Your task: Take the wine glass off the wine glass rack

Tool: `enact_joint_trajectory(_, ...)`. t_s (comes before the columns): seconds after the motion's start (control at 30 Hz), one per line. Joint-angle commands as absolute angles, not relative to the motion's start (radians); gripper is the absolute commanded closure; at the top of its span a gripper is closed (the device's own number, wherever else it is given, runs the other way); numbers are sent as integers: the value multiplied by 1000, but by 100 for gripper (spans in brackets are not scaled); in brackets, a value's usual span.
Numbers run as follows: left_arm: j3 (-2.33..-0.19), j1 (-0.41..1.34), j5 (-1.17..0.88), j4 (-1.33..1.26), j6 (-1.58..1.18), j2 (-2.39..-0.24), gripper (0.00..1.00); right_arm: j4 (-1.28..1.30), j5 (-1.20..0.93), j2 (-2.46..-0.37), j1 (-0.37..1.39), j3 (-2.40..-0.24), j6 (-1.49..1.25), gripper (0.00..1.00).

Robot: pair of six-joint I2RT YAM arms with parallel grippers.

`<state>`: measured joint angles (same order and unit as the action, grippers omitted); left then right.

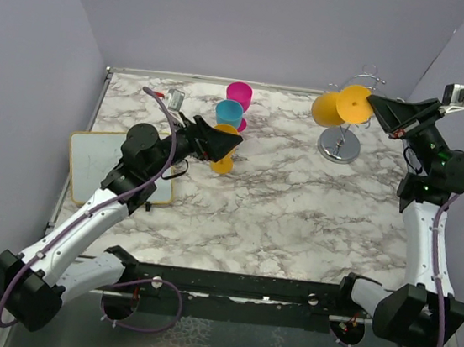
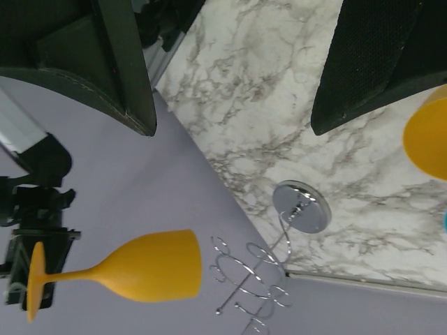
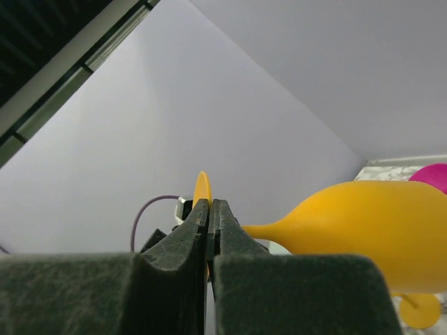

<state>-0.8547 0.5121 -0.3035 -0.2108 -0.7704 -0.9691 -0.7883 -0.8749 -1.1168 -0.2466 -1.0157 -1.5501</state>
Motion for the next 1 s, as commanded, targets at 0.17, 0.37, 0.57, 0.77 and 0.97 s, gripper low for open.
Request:
enact_joint_trajectory(0.17,-815,582,-402,-654,-1069,-1039,4,-922,-900,-1133,-176,-957,-1760,99)
enact_joint_trajectory(0.37,-829,602,-388,-832,-1156,-1134,4,-1083,-866,-1253,-43,-985,-1884,99)
enact_joint_trajectory(0.57,-837,603,-372,-932,-1212,-1193,4,-1011,-834,-1281,15,-1057,-1849,99)
enact_joint_trajectory(0.77,-814,603,-352,-1010,-1252,-1218,7,-1034,-810,-1303,36,-1075,-1885,99)
enact_joint_trajectory(0.97,-804,601,-380,-1226,-1369,-1302,7,-1086,-791,-1308,46,-1082,-1921,99)
